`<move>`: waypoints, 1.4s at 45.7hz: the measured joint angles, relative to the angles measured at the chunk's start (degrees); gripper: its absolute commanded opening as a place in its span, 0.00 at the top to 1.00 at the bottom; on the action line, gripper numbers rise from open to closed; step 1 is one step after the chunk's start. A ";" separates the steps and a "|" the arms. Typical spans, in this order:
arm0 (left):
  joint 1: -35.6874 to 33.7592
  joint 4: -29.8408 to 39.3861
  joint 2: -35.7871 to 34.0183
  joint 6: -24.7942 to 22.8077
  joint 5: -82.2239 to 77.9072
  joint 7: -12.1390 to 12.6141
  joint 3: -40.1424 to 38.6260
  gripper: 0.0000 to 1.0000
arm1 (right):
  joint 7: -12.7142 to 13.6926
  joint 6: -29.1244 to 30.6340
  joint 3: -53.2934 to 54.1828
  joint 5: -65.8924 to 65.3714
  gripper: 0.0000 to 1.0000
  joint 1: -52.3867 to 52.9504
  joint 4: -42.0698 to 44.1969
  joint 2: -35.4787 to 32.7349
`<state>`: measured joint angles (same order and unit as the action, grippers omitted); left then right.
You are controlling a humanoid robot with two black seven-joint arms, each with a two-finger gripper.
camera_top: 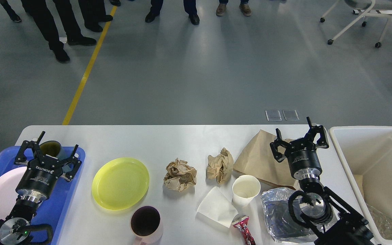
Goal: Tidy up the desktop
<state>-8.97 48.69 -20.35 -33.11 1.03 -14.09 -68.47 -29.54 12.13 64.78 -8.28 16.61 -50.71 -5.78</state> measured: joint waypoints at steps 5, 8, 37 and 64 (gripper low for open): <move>0.00 0.01 0.03 0.00 0.06 0.05 0.00 0.03 | 0.00 0.00 0.00 0.02 0.00 0.00 0.00 0.00; 0.00 0.01 0.01 0.01 0.16 -0.05 -0.28 0.03 | 0.00 0.00 0.00 0.02 0.00 0.00 0.00 0.00; -0.75 -0.01 -0.68 1.15 0.28 0.37 0.13 0.03 | 0.00 0.00 0.00 0.00 0.00 0.00 0.00 -0.02; -7.26 -0.39 -12.72 4.35 1.56 -0.54 12.23 0.03 | 0.00 0.00 0.00 -0.01 0.00 0.01 0.00 0.03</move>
<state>-16.23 48.30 -33.08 -28.77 2.59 -14.63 -56.24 -29.54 12.13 64.78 -8.29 16.61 -50.71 -5.75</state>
